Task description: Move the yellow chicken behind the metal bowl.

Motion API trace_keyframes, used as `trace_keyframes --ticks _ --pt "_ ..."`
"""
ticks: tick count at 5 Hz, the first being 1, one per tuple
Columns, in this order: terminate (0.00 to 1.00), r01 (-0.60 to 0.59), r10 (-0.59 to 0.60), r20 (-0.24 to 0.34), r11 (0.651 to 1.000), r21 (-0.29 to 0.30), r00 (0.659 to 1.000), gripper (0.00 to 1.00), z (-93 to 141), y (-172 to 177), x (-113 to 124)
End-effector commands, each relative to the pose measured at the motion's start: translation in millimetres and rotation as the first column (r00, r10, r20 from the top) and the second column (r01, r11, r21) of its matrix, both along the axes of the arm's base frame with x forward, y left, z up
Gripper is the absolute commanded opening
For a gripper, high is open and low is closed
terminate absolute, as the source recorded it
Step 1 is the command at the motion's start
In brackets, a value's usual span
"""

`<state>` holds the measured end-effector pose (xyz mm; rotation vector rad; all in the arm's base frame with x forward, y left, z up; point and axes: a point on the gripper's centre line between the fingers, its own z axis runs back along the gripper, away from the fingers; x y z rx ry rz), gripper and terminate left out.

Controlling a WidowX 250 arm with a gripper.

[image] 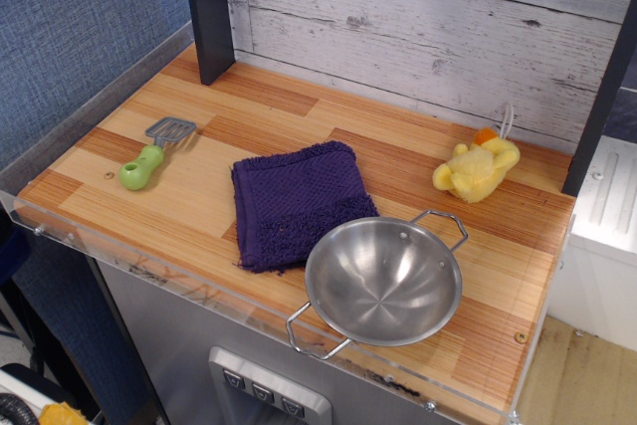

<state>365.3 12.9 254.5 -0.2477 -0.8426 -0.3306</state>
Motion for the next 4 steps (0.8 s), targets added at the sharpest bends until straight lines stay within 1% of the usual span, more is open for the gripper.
trace_keyframes --ticks 1,2,3,4 --pt "0.00 0.018 -0.018 0.007 0.998 0.053 1.000 1.00 -1.5 -2.2 -11.1" --pt "0.00 0.032 -0.029 -0.033 0.995 0.091 0.999 1.00 -14.1 -0.5 -6.1" --pt "0.00 0.043 -0.036 -0.066 0.995 0.095 0.997 1.00 -23.9 1.4 -5.1" --pt "0.00 0.002 0.006 -0.063 0.992 0.124 0.998 1.00 -16.9 2.4 -8.3"
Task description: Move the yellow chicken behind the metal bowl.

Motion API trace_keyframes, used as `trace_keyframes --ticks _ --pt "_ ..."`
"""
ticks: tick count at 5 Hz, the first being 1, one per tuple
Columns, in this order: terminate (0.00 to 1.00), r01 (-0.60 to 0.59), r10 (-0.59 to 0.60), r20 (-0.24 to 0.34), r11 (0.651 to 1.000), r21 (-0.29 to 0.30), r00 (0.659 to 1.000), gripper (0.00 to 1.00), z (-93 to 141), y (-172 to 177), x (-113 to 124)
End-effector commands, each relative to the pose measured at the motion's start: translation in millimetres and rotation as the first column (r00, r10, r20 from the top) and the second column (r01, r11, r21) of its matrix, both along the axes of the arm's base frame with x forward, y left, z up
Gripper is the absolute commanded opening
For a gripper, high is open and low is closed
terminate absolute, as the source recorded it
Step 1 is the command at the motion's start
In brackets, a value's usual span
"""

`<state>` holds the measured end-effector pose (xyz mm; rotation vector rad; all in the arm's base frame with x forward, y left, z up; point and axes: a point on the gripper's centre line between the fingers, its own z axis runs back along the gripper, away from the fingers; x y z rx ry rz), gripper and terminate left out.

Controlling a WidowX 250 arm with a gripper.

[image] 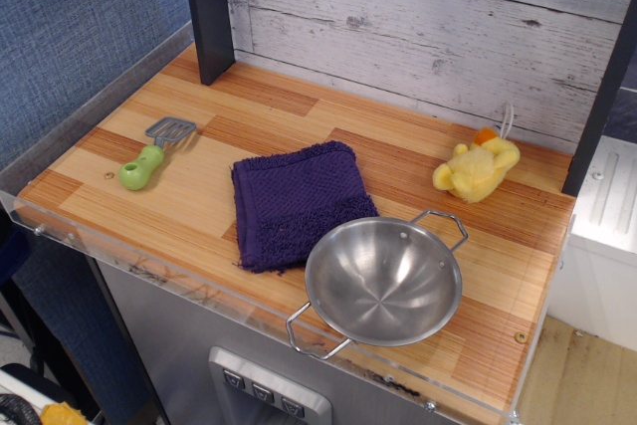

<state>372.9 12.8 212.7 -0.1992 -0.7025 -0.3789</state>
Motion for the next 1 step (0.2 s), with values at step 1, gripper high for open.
trace_keyframes --ticks 1 --pt "1.00 -0.032 0.029 0.062 0.999 0.037 0.998 1.00 24.8 2.4 -15.9"
